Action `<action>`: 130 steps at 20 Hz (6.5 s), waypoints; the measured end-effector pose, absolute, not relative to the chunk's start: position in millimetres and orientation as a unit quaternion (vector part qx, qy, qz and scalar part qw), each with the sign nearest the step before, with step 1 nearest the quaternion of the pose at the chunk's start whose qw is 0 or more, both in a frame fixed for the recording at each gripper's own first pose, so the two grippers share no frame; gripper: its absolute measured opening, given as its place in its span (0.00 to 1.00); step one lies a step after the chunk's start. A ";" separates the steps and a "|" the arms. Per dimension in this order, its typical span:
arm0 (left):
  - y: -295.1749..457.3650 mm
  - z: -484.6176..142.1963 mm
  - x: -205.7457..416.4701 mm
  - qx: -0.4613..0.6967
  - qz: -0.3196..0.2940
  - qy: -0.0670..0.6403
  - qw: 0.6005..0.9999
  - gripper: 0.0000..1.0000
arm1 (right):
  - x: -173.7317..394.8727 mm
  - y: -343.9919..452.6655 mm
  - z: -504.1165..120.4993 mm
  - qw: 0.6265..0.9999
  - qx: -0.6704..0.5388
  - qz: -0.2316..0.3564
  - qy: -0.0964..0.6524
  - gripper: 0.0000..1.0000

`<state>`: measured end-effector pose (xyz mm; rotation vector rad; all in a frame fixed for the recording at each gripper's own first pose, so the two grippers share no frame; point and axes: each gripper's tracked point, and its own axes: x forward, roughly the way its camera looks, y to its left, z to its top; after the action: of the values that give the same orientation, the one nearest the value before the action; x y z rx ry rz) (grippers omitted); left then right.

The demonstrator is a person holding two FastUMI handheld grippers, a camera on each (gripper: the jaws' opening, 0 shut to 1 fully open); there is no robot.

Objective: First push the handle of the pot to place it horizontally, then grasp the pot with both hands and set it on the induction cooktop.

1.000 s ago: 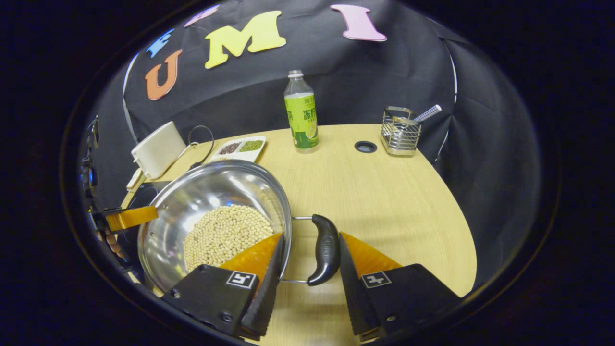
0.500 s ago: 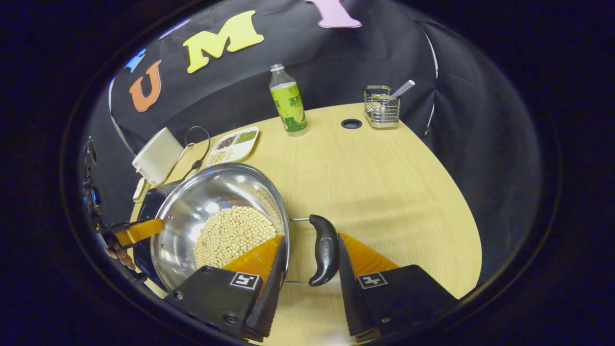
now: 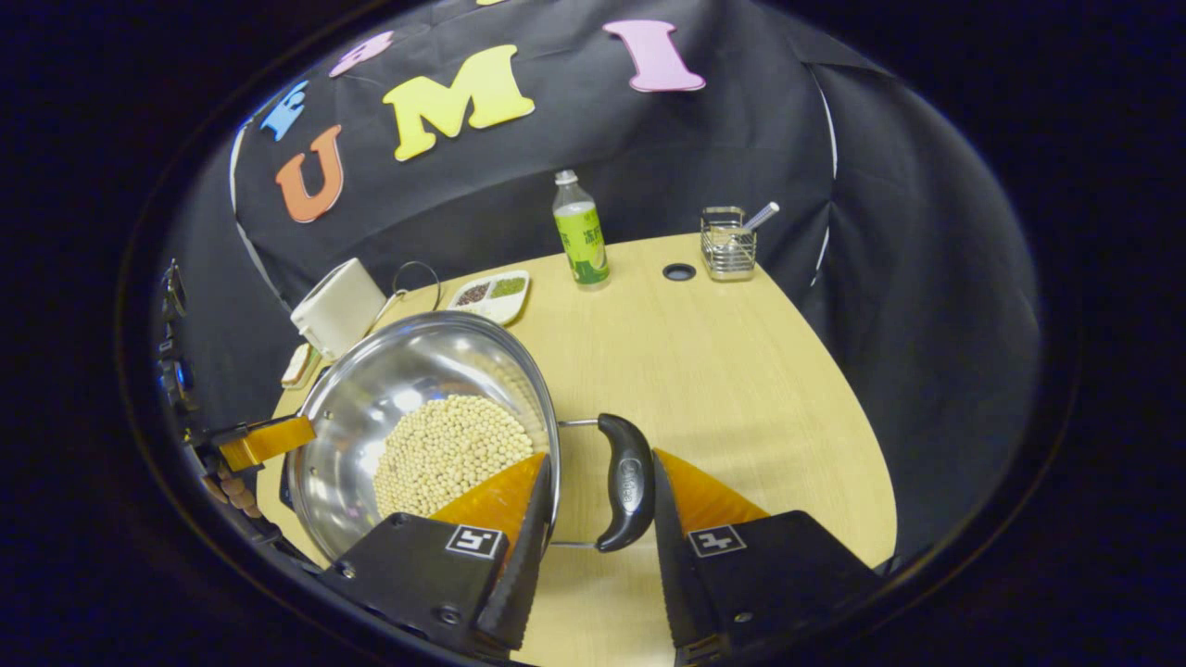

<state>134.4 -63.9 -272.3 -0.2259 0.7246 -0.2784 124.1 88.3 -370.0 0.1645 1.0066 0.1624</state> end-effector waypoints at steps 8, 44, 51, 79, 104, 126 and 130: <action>-20.2 -219.9 129.7 -0.104 -0.118 0.327 0.932 0.51 | 129.8 126.3 -314.6 0.875 0.078 0.106 0.466 0.58; 189.0 -336.9 207.7 -0.138 0.006 0.396 0.908 0.52 | 176.7 373.6 -418.1 0.862 0.053 0.168 0.476 0.58; 193.2 -338.4 212.1 -0.145 -0.013 0.352 0.925 0.52 | 180.4 375.6 -417.1 0.889 0.084 0.191 0.408 0.59; 200.4 -260.3 183.9 -0.163 0.050 0.272 0.947 0.96 | 168.6 343.4 -362.8 0.912 0.075 0.160 0.371 0.98; 67.3 -57.0 -1.9 -0.109 -0.010 0.062 0.992 0.96 | 14.4 145.8 -150.7 0.980 0.044 0.093 0.170 0.95; 19.2 -47.5 -73.6 -0.036 -0.005 0.013 0.999 0.95 | -53.8 71.7 -89.1 0.990 0.070 0.079 0.090 0.94; 20.8 -49.9 -73.1 -0.038 -0.001 0.011 0.999 0.95 | -58.2 75.2 -86.2 0.991 0.058 0.086 0.080 0.94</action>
<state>-73.1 20.8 -49.9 -0.0755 0.0226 -0.0025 -58.2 75.2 -86.2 0.1169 0.1601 0.1722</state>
